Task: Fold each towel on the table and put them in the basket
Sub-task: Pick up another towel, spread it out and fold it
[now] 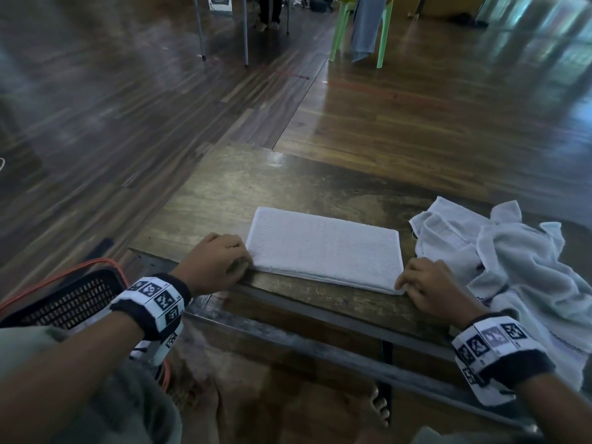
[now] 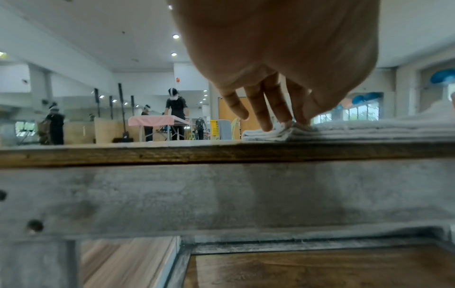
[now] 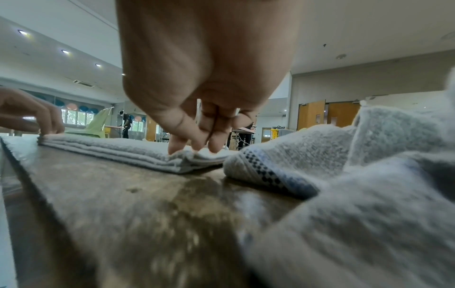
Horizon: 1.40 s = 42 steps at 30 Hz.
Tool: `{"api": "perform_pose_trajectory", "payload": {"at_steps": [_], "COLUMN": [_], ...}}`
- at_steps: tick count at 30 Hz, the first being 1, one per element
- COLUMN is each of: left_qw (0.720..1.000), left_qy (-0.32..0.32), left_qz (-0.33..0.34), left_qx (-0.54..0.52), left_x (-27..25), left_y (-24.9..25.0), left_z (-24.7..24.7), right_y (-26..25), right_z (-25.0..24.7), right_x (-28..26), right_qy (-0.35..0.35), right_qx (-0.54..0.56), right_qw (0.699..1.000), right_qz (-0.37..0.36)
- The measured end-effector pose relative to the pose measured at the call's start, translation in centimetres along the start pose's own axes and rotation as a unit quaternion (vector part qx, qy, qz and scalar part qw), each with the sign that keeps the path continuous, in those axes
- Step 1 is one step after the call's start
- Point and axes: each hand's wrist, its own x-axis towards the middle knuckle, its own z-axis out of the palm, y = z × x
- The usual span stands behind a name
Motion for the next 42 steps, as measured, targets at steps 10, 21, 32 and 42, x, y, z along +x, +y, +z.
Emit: {"api": "perform_pose_trajectory", "payload": {"at_steps": [10,21,32,42], "left_qw": [0.946,0.899,0.879,0.952], "left_qy": [-0.071,-0.148,-0.13,0.151], "left_qz": [-0.311,-0.373,-0.384,-0.264], "left_qx": [-0.06,-0.174,-0.251,-0.03], "left_x": [1.6,3.5,3.5,3.5], "left_y": [1.4,0.9,0.5,2.2], "left_z": [0.0,0.7,1.0,-6.7], "right_y": [-7.4,-16.0,-16.3,-14.4], "right_z": [-3.4,0.3,1.3,-4.7], "right_x": [13.1,25.7,27.3,26.4], "right_qy": [-0.027,-0.141,-0.173,0.049], "right_qx": [-0.029,-0.023,0.023,0.171], "right_qw": [0.998,0.989,0.985,0.984], "right_qz": [-0.056,-0.028,0.002,0.007]}}
